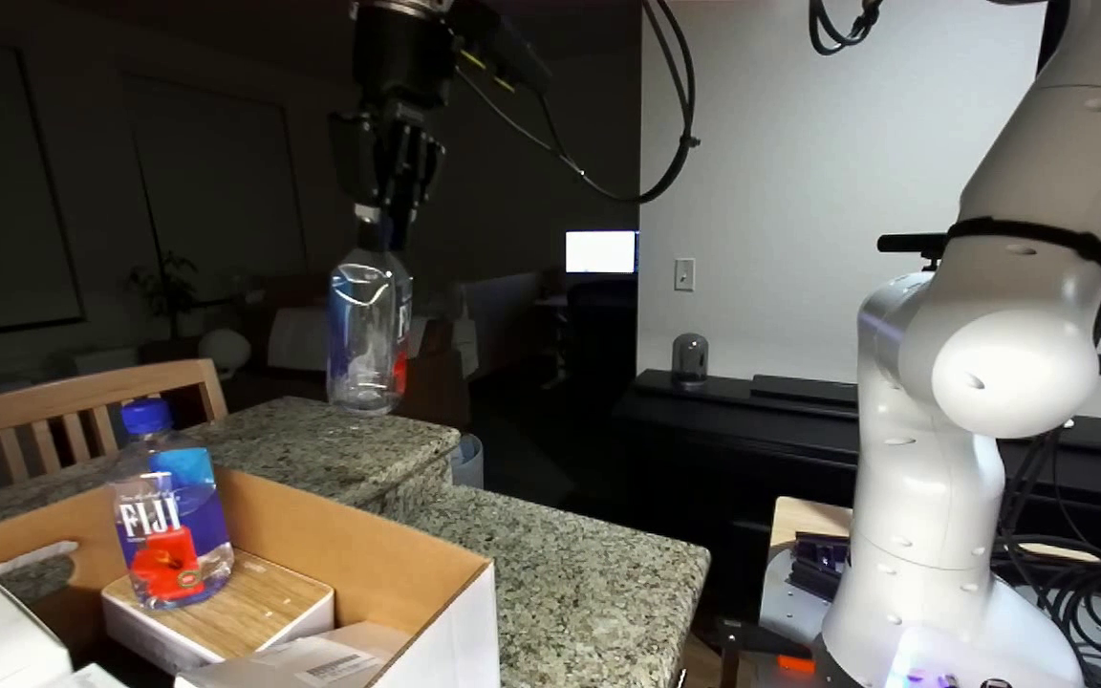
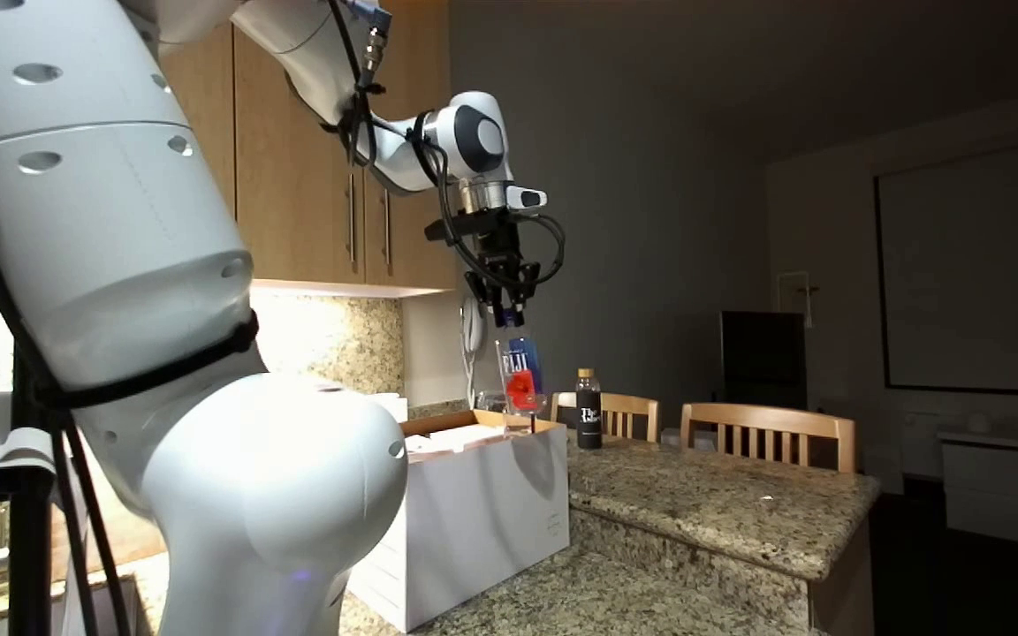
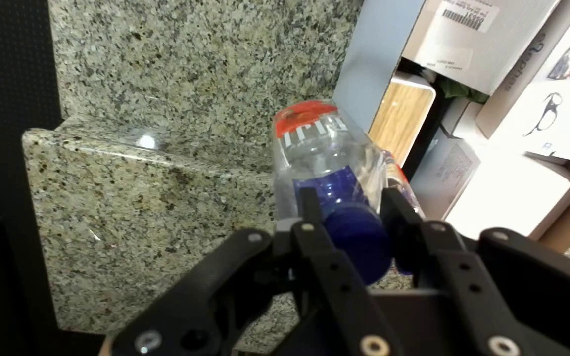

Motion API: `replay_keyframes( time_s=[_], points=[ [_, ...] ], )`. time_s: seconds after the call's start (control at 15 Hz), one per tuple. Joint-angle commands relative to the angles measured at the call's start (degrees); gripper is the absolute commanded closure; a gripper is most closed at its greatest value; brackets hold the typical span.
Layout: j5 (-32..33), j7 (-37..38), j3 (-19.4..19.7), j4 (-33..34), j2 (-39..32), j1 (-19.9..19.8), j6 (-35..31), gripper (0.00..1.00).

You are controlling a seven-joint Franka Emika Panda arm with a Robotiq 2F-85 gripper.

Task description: Put the water bottles in the box.

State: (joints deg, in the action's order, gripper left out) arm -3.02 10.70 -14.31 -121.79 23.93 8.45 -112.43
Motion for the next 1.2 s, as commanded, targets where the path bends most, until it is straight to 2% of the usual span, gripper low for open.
replay_keyframes(
  time_s=[0.0, 0.33, 1.13],
  points=[
    [1.4, 2.2, -2.8, 4.7, -5.4, 1.3, 1.5, 0.85],
    [1.0, 1.5, -4.8, 8.8, -11.0, 3.5, 1.9, 0.85],
    [-0.2, 0.5, -5.5, 15.1, -23.6, 8.9, 4.2, 0.85]
  ],
)
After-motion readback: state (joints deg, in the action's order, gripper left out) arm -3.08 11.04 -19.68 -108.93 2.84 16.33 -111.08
